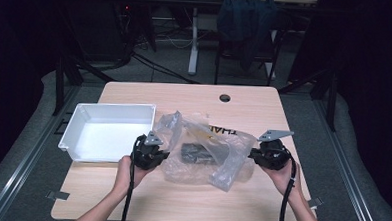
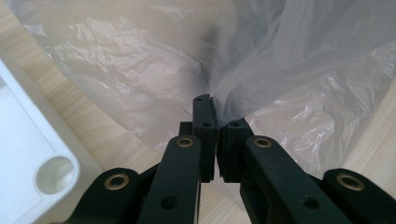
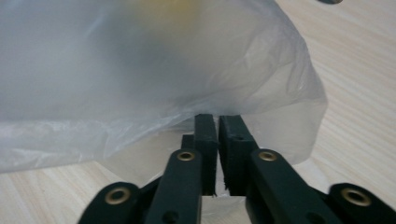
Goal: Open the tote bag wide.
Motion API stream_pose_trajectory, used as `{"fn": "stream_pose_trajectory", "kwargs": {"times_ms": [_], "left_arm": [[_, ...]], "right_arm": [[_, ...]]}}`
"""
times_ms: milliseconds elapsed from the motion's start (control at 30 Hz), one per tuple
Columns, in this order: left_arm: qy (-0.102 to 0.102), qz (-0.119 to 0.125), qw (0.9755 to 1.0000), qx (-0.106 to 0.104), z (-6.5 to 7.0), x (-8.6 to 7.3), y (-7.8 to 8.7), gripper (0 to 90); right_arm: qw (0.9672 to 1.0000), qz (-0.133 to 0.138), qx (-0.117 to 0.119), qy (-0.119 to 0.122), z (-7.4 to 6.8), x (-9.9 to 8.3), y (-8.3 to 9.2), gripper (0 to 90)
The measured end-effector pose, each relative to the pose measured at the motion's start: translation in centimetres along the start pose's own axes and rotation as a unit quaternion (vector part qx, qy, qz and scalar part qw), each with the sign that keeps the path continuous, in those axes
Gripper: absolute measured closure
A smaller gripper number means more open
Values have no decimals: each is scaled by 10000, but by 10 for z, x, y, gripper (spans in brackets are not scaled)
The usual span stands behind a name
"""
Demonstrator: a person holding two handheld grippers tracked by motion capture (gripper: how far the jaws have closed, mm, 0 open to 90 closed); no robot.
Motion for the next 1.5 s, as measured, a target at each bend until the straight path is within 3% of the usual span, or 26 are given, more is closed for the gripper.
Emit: {"fn": "stream_pose_trajectory", "kwargs": {"times_ms": [200, 233, 267, 400, 500, 567, 667, 700, 933, 1200, 1233, 1333, 1500], "left_arm": [[-65, 20, 10000, 28, 1, 1, 7, 741], [-80, 49, 9999, 115, 1, 1, 11, 589], [-80, 96, 9998, 179, 2, 2, 15, 589], [-298, 341, 9980, 450, 9, 9, 35, 424], [-480, 597, 9957, 523, 22, 19, 48, 406], [-561, 623, 9949, 559, 25, 22, 49, 412], [-643, 692, 9934, 643, 27, 27, 45, 541], [-634, 683, 9935, 654, 26, 29, 41, 541], [-474, 413, 9968, 498, 16, 21, 11, 853], [-416, 111, 9984, 360, 7, 7, -5, 888], [-467, -38, 9983, 360, 4, 2, -8, 888], [-321, -62, 9990, 313, 2, -2, -13, 888], [-388, -161, 9986, 324, 1, -5, -15, 888]], "right_arm": [[9999, -77, 72, -102, 1, -4, -5, 899], [9998, -119, 99, -101, 1, -4, -5, 899], [9998, -116, 80, -134, 1, -5, -6, 899], [9997, -161, 99, -147, 1, -6, -8, 900], [9996, -210, 115, -174, 0, -6, -11, 900], [9995, -261, 132, -142, 0, -7, -12, 900], [9993, -319, 119, -167, 0, -8, -16, 900], [9992, -323, 135, -211, 0, -9, -18, 900], [9976, -609, 166, -291, 5, -20, -30, 900], [9963, -758, 180, -357, 9, -25, -37, 900], [9964, -755, 151, -367, 9, -26, -38, 900], [9957, -840, 145, -358, 10, -28, -39, 900], [9951, -934, 25, -331, 15, -32, -38, 892]]}}
Point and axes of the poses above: each handheld gripper's, and its own axes: y roughly backward along the jaws, x roughly out of its top, z roughly to its right, the point moved 8 cm from there along -y, roughly forward along the jaws, and after that the axes turned 2 degrees about -y, right-handed, at the moved point
